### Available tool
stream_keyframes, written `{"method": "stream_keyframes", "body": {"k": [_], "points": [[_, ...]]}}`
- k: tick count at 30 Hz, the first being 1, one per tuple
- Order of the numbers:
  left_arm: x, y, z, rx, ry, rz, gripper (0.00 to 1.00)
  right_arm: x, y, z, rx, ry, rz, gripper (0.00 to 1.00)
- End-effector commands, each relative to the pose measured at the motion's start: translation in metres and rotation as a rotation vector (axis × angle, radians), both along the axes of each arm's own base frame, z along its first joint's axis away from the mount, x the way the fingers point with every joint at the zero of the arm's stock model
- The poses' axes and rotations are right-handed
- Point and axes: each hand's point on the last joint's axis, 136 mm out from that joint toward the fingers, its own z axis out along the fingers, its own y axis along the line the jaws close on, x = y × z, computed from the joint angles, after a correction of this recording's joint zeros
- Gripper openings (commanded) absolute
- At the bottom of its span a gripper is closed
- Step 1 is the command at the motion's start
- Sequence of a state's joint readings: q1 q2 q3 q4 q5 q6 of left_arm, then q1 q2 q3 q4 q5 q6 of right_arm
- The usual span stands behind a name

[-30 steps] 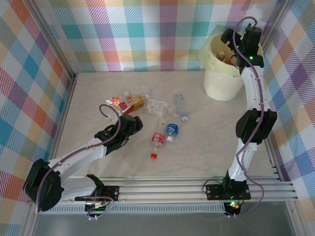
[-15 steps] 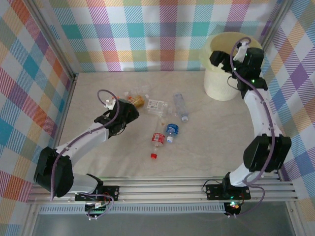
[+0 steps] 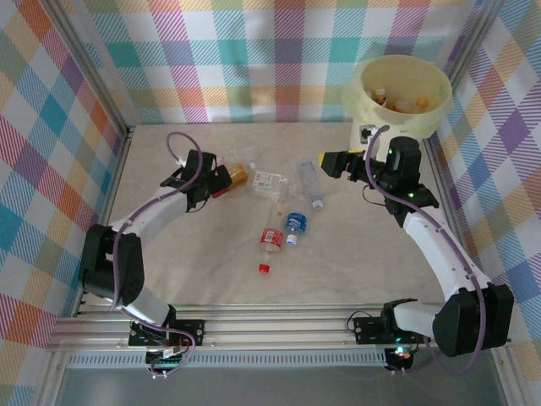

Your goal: Put the plastic bottles in the bin

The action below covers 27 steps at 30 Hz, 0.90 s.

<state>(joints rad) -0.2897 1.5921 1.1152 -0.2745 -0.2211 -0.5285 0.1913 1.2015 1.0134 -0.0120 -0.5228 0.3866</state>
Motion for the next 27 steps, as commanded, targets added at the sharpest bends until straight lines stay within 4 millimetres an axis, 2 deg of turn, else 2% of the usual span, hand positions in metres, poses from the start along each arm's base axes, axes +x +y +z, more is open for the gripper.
{"method": "stream_keyframes", "body": {"k": [1, 8, 13, 17, 27], "points": [[0.038, -0.003, 0.011, 0.0, -0.08, -0.074, 1.0, -0.008, 0.001, 0.003, -0.018, -0.022, 0.017, 1.0], [0.083, -0.026, -0.005, -0.041, -0.083, -0.272, 1.0, -0.013, -0.008, 0.009, -0.067, -0.046, -0.024, 1.0], [0.096, -0.04, -0.02, -0.039, -0.053, -0.376, 1.0, -0.014, -0.011, 0.007, -0.073, -0.039, -0.043, 1.0], [0.083, -0.047, -0.024, -0.07, -0.045, -0.416, 1.0, -0.014, -0.011, 0.003, -0.075, -0.026, -0.044, 1.0], [0.025, -0.052, -0.02, -0.12, -0.028, -0.455, 1.0, -0.005, -0.007, -0.005, -0.04, 0.019, -0.036, 1.0]]}}
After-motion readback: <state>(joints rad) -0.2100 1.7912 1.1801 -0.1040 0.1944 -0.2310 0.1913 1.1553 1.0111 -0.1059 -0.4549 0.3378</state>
